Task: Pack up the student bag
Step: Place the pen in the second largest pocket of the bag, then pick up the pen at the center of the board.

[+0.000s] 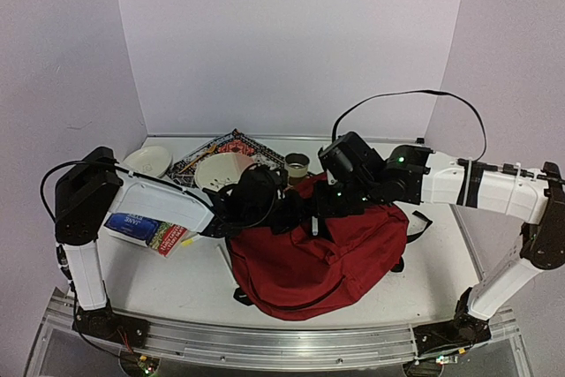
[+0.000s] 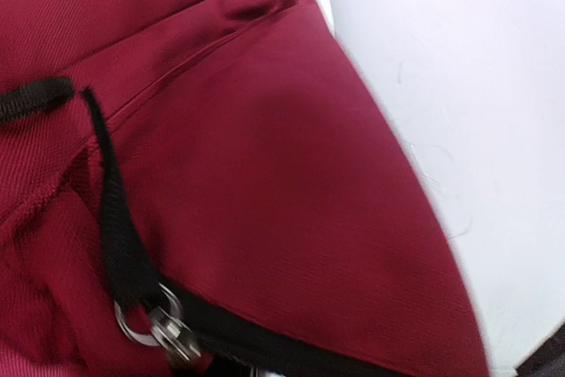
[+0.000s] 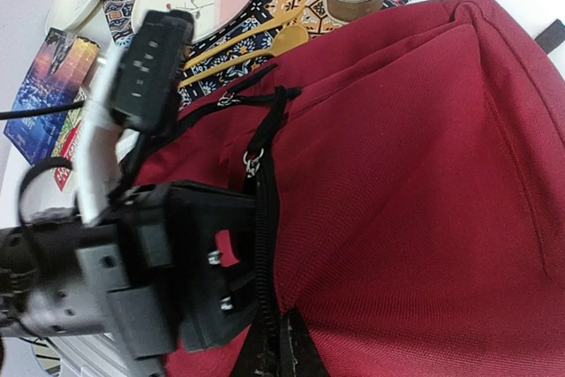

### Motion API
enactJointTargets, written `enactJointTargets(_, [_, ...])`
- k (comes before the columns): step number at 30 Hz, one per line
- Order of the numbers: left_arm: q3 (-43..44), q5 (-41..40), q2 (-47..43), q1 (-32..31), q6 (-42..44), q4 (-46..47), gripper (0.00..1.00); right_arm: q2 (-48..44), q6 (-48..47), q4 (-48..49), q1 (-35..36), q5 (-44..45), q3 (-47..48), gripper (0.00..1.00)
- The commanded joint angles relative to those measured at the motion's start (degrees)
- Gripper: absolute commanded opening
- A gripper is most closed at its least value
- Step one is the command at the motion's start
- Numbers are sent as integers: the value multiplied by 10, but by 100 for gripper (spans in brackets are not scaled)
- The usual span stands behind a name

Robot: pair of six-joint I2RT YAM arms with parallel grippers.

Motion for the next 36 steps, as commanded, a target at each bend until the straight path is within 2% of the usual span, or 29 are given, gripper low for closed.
enactJointTargets(1, [35,-25,23,0,-22,54,5,-30,2,23,6,-10,-2,0])
enactJointTargets(6, [53,-34,35,-8,-15,62,16,-28,-1,29,6,-11,-2,0])
enactJointTargets(15, [32,-58,23,-11,1,63,47,-25,-5,30,7,-5,-1,0])
enactJointTargets(21, [-6,-73,-22,-11,21,62,46,-31,-6,29,7,22,-7,0])
enactJointTargets(28, [-94,-97,-119,-11,39,55,46,-28,-8,13,7,52,-12,0])
enactJointTargets(36, [-162,-131,-215,-11,51,-26,48,-29,-12,6,6,56,-13,0])
